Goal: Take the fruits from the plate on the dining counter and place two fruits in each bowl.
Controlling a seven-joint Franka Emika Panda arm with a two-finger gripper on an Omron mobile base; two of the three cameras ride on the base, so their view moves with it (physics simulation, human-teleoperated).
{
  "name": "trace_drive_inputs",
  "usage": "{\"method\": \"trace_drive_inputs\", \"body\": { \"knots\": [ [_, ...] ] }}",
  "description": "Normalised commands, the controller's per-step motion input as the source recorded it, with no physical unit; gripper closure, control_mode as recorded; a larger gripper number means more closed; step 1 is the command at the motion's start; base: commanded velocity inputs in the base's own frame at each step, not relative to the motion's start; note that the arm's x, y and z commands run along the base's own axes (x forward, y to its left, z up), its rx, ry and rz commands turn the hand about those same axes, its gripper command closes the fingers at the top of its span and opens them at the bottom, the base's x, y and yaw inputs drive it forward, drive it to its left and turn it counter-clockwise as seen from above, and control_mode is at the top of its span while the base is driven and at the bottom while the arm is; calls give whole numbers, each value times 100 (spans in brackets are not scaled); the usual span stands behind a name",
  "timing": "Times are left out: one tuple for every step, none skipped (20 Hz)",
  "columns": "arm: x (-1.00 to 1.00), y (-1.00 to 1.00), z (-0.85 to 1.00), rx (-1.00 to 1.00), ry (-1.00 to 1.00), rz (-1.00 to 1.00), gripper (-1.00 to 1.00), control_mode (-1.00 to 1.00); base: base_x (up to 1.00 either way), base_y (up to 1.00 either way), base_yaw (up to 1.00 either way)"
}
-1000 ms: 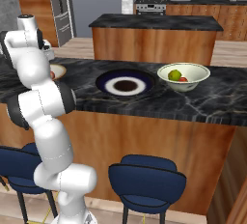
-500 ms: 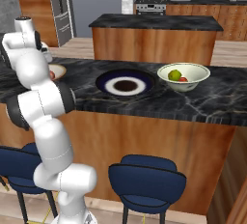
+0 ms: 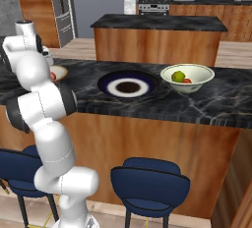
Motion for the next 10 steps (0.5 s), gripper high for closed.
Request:
{"method": "trace_drive_inputs", "body": {
  "knots": [
    [0,0,-39,0,1,0,100,-100,0,0,0],
    [0,0,-25,0,2,0,100,-100,0,0,0],
    [0,0,-9,0,2,0,100,-100,0,0,0],
    [0,0,0,0,2,0,100,-100,0,0,0],
    [0,0,0,0,1,0,100,-100,0,0,0],
    [0,0,0,0,3,0,100,-100,0,0,0],
    [0,0,0,0,3,0,-100,-100,0,0,0],
    [0,0,0,0,4,0,-100,-100,0,0,0],
    [0,0,0,0,1,0,-100,-100,0,0,0],
    [0,0,0,0,1,0,-100,-100,0,0,0]
  ]
}}
